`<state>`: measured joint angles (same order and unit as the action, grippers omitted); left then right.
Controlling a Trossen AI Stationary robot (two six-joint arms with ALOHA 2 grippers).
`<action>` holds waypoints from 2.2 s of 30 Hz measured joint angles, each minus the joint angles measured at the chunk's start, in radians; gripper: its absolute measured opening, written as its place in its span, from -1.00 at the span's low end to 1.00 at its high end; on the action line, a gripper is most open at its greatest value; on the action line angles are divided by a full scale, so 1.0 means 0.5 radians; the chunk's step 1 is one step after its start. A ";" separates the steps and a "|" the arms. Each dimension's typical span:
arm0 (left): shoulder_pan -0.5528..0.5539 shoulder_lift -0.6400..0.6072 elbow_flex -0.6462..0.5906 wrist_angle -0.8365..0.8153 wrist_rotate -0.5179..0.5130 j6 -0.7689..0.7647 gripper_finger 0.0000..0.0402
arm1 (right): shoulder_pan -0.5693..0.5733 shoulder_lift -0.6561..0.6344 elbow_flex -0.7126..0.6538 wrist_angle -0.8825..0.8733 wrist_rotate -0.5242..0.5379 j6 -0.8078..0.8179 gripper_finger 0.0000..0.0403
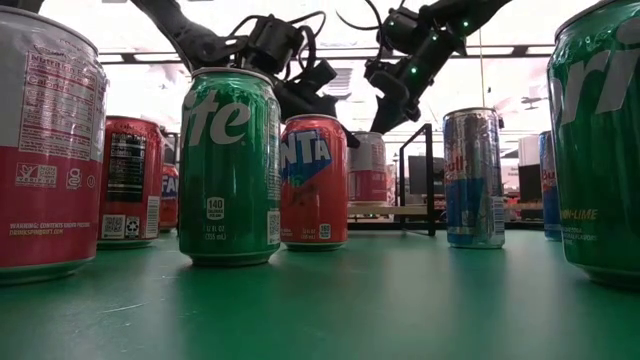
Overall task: Pick and place cans onto a shelf
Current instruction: Put the right pink white soda can on the shelf
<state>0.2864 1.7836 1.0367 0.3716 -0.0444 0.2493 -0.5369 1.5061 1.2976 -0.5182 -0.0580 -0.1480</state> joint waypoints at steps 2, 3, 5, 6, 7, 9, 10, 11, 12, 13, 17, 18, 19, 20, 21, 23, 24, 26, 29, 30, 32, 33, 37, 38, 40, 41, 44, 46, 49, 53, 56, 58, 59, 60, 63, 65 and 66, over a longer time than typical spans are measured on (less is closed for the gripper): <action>0.010 0.000 0.000 0.024 0.000 -0.002 -0.82 | 0.014 -0.001 0.000 -0.004 -0.002 0.012 -0.94; 0.015 0.000 0.000 0.032 0.000 -0.009 -0.82 | 0.021 -0.004 0.000 -0.006 0.000 0.013 -0.94; 0.025 0.000 0.000 0.035 0.003 -0.025 -0.82 | 0.036 -0.008 0.000 -0.016 0.015 0.023 -0.94; 0.026 0.000 0.000 0.036 -0.004 -0.039 -0.82 | 0.039 -0.008 0.000 -0.017 0.014 0.038 -0.94; 0.028 0.000 0.000 0.036 -0.021 -0.050 -0.82 | 0.039 -0.008 0.000 -0.020 0.014 0.049 -0.94; 0.030 0.000 0.000 0.029 -0.061 -0.053 -0.82 | 0.040 -0.012 0.000 -0.039 0.019 0.064 -0.94; 0.030 0.000 0.000 0.026 -0.089 -0.053 -0.82 | 0.040 -0.014 0.000 -0.054 0.025 0.067 -0.94; 0.031 0.000 0.000 0.027 -0.095 -0.053 -0.82 | 0.040 -0.016 0.000 -0.065 0.028 0.072 -0.94; 0.032 0.000 0.000 0.025 -0.098 -0.053 -0.82 | 0.040 -0.016 0.001 -0.071 0.031 0.085 -0.94; 0.032 0.000 0.000 0.025 -0.101 -0.053 -0.82 | 0.040 -0.016 0.001 -0.075 0.032 0.088 -0.94; 0.032 -0.001 0.000 0.022 -0.111 -0.068 -0.82 | 0.041 -0.016 0.002 -0.099 0.030 0.091 -0.94; 0.031 -0.001 0.000 0.019 -0.135 -0.080 -0.82 | 0.041 -0.016 0.002 -0.105 0.030 0.092 -0.94; 0.031 -0.001 0.000 0.015 -0.169 -0.091 -0.82 | 0.041 -0.016 0.002 -0.109 0.030 0.094 -0.94; 0.031 -0.002 0.000 0.010 -0.215 -0.098 -0.82 | 0.041 -0.016 0.002 -0.114 0.030 0.102 -0.94; 0.031 -0.003 0.000 0.005 -0.259 -0.098 -0.82 | 0.041 -0.017 0.002 -0.120 0.030 0.108 -0.94; 0.035 -0.007 -0.001 -0.004 -0.345 -0.098 -0.82 | 0.041 -0.023 0.002 -0.133 0.024 0.113 -0.94; 0.035 -0.012 -0.001 -0.013 -0.372 -0.098 -0.82 | 0.043 -0.025 0.002 -0.139 0.019 0.116 -0.94; 0.035 -0.029 -0.001 -0.047 -0.414 -0.098 -0.82 | 0.044 -0.032 0.002 -0.149 0.007 0.125 -0.94; 0.035 -0.071 -0.001 -0.121 -0.417 -0.098 -0.82 | 0.049 -0.041 0.002 -0.151 -0.017 0.145 -0.94; 0.035 -0.086 -0.001 -0.136 -0.417 -0.099 -0.82 | 0.052 -0.042 0.001 -0.152 -0.021 0.150 -0.94; 0.035 -0.109 -0.001 -0.194 -0.414 -0.104 -0.82 | 0.057 -0.043 0.001 -0.158 -0.024 0.164 -0.94; 0.035 -0.117 -0.001 -0.220 -0.400 -0.095 -0.82 | 0.060 -0.043 0.001 -0.163 -0.021 0.171 -0.94; 0.032 -0.119 -0.004 -0.266 -0.090 0.005 -0.82 | 0.071 -0.045 0.001 -0.170 -0.010 0.177 -0.94; 0.031 -0.110 -0.005 -0.247 0.009 0.027 -0.82 | 0.076 -0.045 0.001 -0.169 -0.009 0.177 -0.94; 0.028 -0.078 -0.006 -0.201 0.072 0.027 -0.82 | 0.081 -0.046 0.001 -0.169 -0.006 0.190 -0.94; 0.027 -0.065 -0.007 -0.176 0.066 0.017 -0.82 | 0.084 -0.046 0.001 -0.169 -0.004 0.200 -0.94; 0.040 -0.038 -0.008 -0.099 0.040 -0.010 -0.82 | 0.099 -0.046 0.001 -0.169 -0.004 0.208 -0.94; 0.042 -0.031 -0.008 -0.087 -0.022 -0.021 -0.82 | 0.118 -0.046 0.001 -0.169 -0.005 0.208 -0.94; 0.041 -0.032 -0.008 -0.105 -0.106 -0.051 -0.82 | 0.152 -0.049 0.001 -0.172 -0.008 0.217 -0.94; 0.041 -0.041 -0.009 -0.211 -0.124 -0.053 -0.82 | 0.197 -0.050 0.001 -0.171 -0.009 0.231 -0.94; 0.041 -0.061 -0.009 -0.320 -0.147 -0.053 -0.82 | 0.230 -0.050 0.001 -0.170 -0.005 0.261 -0.94; 0.041 -0.071 -0.009 -0.364 -0.178 -0.053 -0.82 | 0.244 -0.052 0.001 -0.169 0.013 0.261 -0.94; 0.041 -0.072 -0.009 -0.381 -0.177 -0.053 -0.82 | 0.245 -0.057 0.000 -0.170 0.016 0.262 -0.94; 0.041 -0.073 -0.009 -0.383 -0.177 -0.053 -0.82 | 0.244 -0.060 0.000 -0.167 0.035 0.268 -0.94; 0.038 -0.076 -0.009 -0.375 -0.173 -0.047 -0.82 | 0.234 -0.075 0.000 -0.141 0.192 0.278 -0.94; 0.035 -0.076 -0.009 -0.367 -0.135 -0.048 -0.82 | 0.222 -0.079 0.000 -0.115 0.341 0.272 -0.94; 0.033 -0.076 -0.009 -0.356 -0.122 -0.052 -0.82 | 0.214 -0.079 0.000 -0.086 0.402 0.265 -0.94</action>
<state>0.3031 1.7458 1.0321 0.1934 -0.1054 0.2233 -0.4296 1.4666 1.2976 -0.5612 0.1431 -0.0156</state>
